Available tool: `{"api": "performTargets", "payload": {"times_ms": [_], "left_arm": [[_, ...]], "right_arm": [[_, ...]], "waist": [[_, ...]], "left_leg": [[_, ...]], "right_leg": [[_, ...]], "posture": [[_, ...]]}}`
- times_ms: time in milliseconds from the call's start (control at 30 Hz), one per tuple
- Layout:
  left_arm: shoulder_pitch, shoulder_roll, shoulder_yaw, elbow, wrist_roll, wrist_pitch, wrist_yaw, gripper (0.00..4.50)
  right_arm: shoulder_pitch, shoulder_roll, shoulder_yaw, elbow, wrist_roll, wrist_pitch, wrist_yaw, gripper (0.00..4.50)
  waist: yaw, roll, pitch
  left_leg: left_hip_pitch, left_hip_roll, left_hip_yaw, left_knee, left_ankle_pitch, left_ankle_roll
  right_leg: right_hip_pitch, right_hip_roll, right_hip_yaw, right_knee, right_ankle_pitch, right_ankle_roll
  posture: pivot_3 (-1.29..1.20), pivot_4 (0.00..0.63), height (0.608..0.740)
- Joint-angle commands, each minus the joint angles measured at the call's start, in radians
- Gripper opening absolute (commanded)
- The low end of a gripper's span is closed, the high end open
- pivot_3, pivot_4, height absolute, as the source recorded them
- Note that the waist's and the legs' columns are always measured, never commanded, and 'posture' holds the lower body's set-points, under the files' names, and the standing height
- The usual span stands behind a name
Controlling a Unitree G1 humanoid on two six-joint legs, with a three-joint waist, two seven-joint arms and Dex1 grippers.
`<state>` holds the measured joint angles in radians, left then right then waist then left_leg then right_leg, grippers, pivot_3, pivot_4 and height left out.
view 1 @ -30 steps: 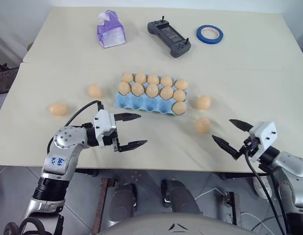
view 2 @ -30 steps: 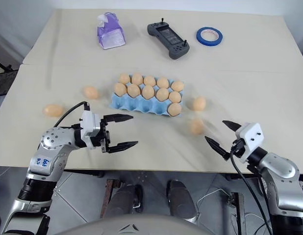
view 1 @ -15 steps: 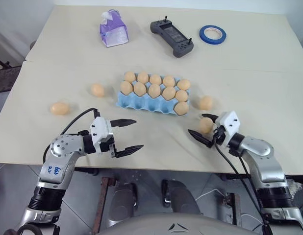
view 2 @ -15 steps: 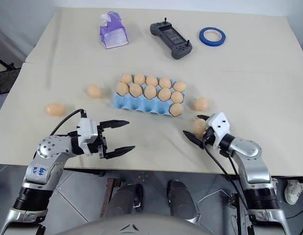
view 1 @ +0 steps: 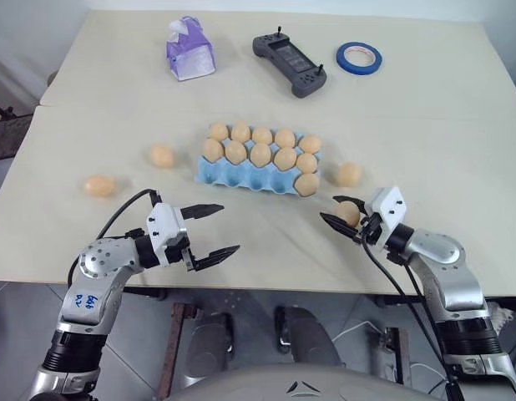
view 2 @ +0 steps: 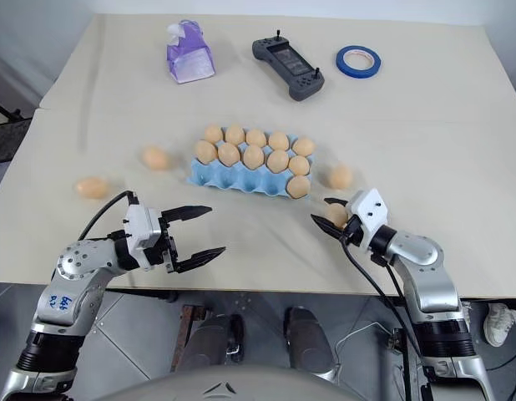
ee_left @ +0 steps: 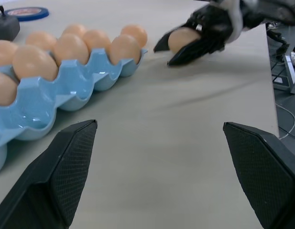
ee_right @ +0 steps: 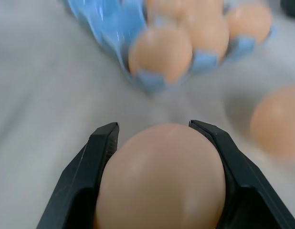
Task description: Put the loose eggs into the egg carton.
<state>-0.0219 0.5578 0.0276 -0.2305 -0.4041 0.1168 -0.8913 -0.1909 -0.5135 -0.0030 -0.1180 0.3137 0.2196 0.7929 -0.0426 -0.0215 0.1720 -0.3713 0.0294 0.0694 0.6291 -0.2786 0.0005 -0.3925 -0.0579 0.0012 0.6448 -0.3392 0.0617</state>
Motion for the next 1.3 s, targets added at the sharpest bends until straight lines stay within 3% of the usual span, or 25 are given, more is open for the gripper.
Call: {"api": "performTargets", "payload": {"times_ms": [33,333,567,867,1033,1200,1300], "left_arm": [[0.020,0.003,0.058,-0.031,-0.023,-0.002,0.026,4.50],[0.061,0.002,0.143,-0.044,-0.033,0.012,0.072,4.50],[0.100,-0.011,0.141,-0.094,-0.035,0.020,0.104,4.50],[0.069,-0.009,0.134,-0.090,-0.049,0.034,0.093,4.50],[-0.039,-0.025,0.074,-0.025,-0.024,0.023,0.060,4.50],[-0.154,-0.049,0.019,0.057,0.006,-0.017,0.032,4.50],[-0.198,-0.051,-0.014,0.095,0.000,-0.011,-0.013,4.50]], "right_arm": [[-0.109,0.045,0.046,-0.082,0.009,0.089,-0.052,2.09],[-0.331,0.161,0.208,0.142,-0.159,0.066,-0.111,2.09],[-0.362,0.209,0.199,0.192,-0.164,0.032,-0.112,4.47],[-0.125,0.062,-0.040,-0.061,-0.017,0.015,-0.059,4.49],[0.093,-0.023,-0.199,-0.058,-0.053,-0.129,-0.074,4.49],[0.274,-0.049,-0.346,-0.040,0.005,-0.177,-0.055,4.49],[0.340,-0.043,-0.364,-0.013,-0.021,-0.243,-0.055,4.49]], "waist": [[-0.005,0.000,0.000],[0.005,0.001,0.000],[0.004,0.001,0.000],[0.017,0.002,0.001],[0.016,0.003,0.002],[0.014,0.004,0.002],[0.011,0.004,0.003]], "left_leg": [[0.001,0.000,0.000,0.000,0.000,0.000],[-0.004,-0.001,-0.003,-0.002,-0.001,0.000],[-0.005,0.000,-0.004,-0.002,-0.002,-0.001],[-0.006,-0.001,-0.006,-0.003,-0.002,0.000],[-0.006,0.000,-0.006,-0.003,-0.002,0.000],[-0.006,-0.001,-0.004,-0.003,-0.002,0.000],[-0.004,0.000,-0.003,-0.002,-0.002,0.000]], "right_leg": [[0.000,0.000,0.000,0.001,0.000,0.000],[-0.002,-0.001,-0.004,-0.005,0.000,-0.001],[-0.002,-0.002,-0.006,-0.006,0.000,-0.001],[0.000,-0.002,-0.009,-0.009,0.000,-0.001],[0.000,-0.002,-0.009,-0.011,0.000,-0.001],[0.001,0.000,-0.008,-0.010,0.000,0.000],[0.001,0.001,-0.007,-0.007,0.000,0.000]], "posture": [[0.00,0.150,0.740],[0.00,0.150,0.740],[0.00,0.150,0.740],[0.00,0.150,0.740],[0.00,0.150,0.740],[0.00,0.150,0.740],[0.00,0.150,0.740]]}}
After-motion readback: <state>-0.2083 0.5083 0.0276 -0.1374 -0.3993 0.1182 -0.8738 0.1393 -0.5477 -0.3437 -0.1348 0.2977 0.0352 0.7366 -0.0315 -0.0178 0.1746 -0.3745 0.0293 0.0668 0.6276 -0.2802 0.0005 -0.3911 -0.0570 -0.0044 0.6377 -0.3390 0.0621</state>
